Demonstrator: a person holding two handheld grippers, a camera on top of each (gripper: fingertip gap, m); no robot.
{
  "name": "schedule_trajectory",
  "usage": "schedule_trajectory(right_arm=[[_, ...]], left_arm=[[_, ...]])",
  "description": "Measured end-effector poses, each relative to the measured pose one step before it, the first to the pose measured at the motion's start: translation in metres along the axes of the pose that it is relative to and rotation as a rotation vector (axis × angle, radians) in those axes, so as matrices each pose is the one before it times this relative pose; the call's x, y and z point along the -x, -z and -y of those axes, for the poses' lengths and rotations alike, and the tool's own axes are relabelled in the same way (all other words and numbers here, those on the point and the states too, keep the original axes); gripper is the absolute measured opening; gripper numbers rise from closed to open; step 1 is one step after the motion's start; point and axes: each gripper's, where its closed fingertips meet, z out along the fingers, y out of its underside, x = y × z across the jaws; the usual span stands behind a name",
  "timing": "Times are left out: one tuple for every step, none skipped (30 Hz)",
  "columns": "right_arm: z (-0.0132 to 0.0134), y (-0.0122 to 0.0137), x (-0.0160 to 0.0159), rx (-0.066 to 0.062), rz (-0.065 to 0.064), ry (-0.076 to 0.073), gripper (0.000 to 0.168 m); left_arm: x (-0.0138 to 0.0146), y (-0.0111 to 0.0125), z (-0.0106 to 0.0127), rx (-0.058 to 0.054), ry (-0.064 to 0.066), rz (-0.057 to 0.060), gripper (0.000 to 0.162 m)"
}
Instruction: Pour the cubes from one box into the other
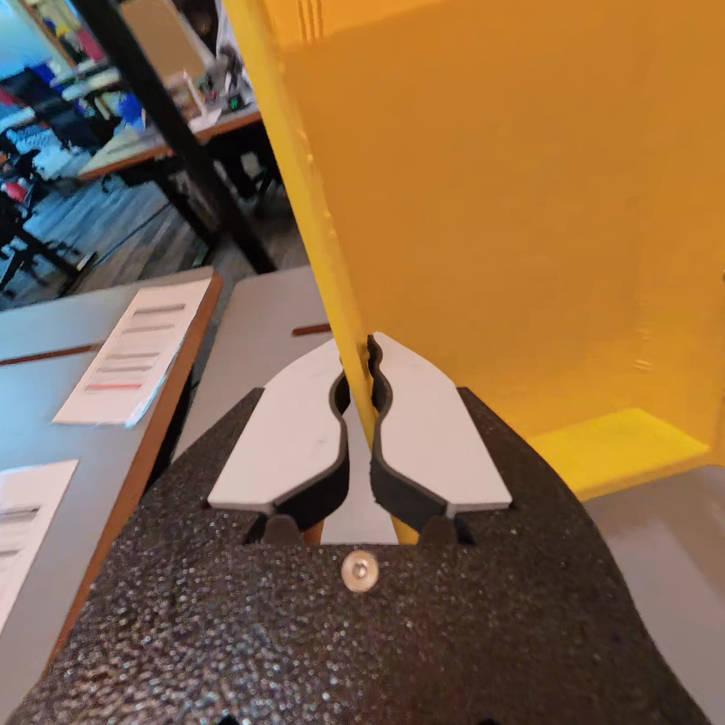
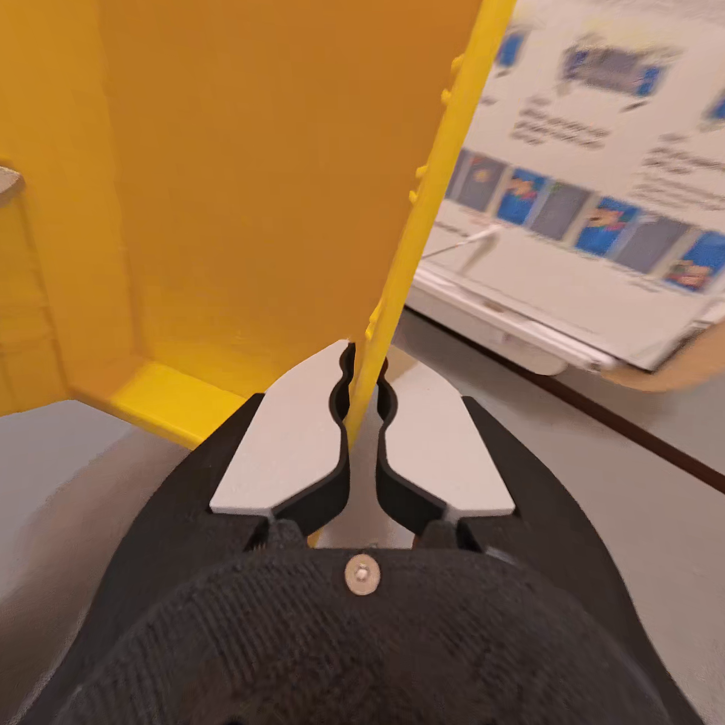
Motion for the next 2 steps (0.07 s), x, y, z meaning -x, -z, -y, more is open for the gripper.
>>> schedule_trajectory(right_arm=[[-0.00133, -0.01351, 0.01529, 0.0256, 0.0303, -0.0054, 0.009], [-0.00101, -0.01304, 0.01455, 0.0235, 0.0299, -0.009, 0.01]], left_arm=[[0.01587, -0.00272, -0.01232, 0.0381, 0.0033, 0.0088, 0.005], [0.01506, -0.00287, -0.01072, 0.0326, 0.0076, 0.0064, 0.005]])
